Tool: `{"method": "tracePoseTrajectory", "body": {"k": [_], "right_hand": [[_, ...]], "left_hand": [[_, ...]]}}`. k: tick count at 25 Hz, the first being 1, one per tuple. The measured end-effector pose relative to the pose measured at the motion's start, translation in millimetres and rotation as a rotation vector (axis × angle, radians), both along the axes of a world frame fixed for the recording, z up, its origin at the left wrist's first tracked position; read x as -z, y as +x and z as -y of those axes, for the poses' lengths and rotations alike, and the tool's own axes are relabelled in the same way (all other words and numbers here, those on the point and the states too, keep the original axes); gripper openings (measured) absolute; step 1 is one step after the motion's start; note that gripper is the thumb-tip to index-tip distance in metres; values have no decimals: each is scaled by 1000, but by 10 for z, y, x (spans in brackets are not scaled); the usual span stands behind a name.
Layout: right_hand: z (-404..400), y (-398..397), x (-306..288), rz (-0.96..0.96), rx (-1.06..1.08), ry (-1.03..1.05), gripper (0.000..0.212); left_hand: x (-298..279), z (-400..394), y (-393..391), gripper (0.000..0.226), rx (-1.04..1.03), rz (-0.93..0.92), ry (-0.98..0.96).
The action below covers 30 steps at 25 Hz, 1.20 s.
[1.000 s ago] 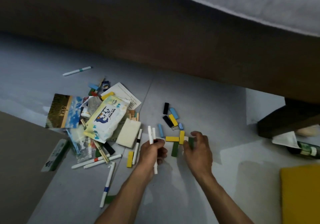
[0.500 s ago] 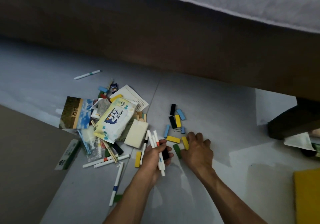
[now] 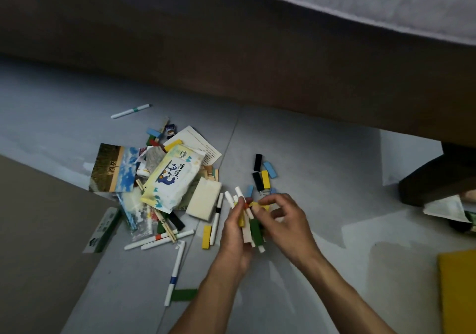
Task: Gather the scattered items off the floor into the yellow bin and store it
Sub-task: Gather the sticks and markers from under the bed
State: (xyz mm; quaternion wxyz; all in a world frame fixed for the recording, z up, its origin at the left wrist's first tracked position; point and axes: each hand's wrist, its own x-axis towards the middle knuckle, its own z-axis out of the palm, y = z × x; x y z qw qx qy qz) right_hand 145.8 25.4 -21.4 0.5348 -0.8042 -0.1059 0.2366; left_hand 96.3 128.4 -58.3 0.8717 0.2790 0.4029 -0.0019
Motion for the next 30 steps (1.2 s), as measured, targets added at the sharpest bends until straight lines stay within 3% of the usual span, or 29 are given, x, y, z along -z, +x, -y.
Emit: {"method": "tracePoseTrajectory", "body": {"k": [2, 5, 7, 9, 11, 13, 15, 16, 18, 21, 25, 30], "right_hand": [[53, 93, 119, 67, 159, -87, 6], [94, 71, 388, 164, -101, -573, 13], [49, -23, 507, 171, -212, -732, 20], [7, -20, 454, 103, -56, -652, 18], [-9, 5, 334, 6, 108, -353, 17], [-81, -18, 164, -38, 32, -141, 22], [-154, -79, 125, 40, -43, -107, 29], [-183, -62, 166, 130, -27, -142, 26], [-206, 45, 287, 381, -115, -406, 19], [-196, 181, 532, 453, -409, -757, 37], [-417, 270, 534, 468, -192, -573, 24], [-772, 450, 536, 577, -449, -784, 31]], "left_hand": [[-20, -54, 2, 32, -31, -5, 14], [-32, -140, -45, 35, -75, -50, 32], [5, -175, -89, 41, -90, -63, 29], [29, -191, -119, 37, -101, -82, 15], [46, -205, -114, 35, -85, -98, 7], [14, -182, -103, 46, -54, -59, -20], [7, -169, -96, 51, -81, -25, -5], [-1, -182, -90, 47, -113, -22, 18], [-10, -236, -96, 38, -145, -20, 45], [-8, -343, -117, 37, -142, -21, 65], [28, -442, -197, 43, -174, 25, 26], [17, -488, -317, 40, -204, 20, 3]]}}
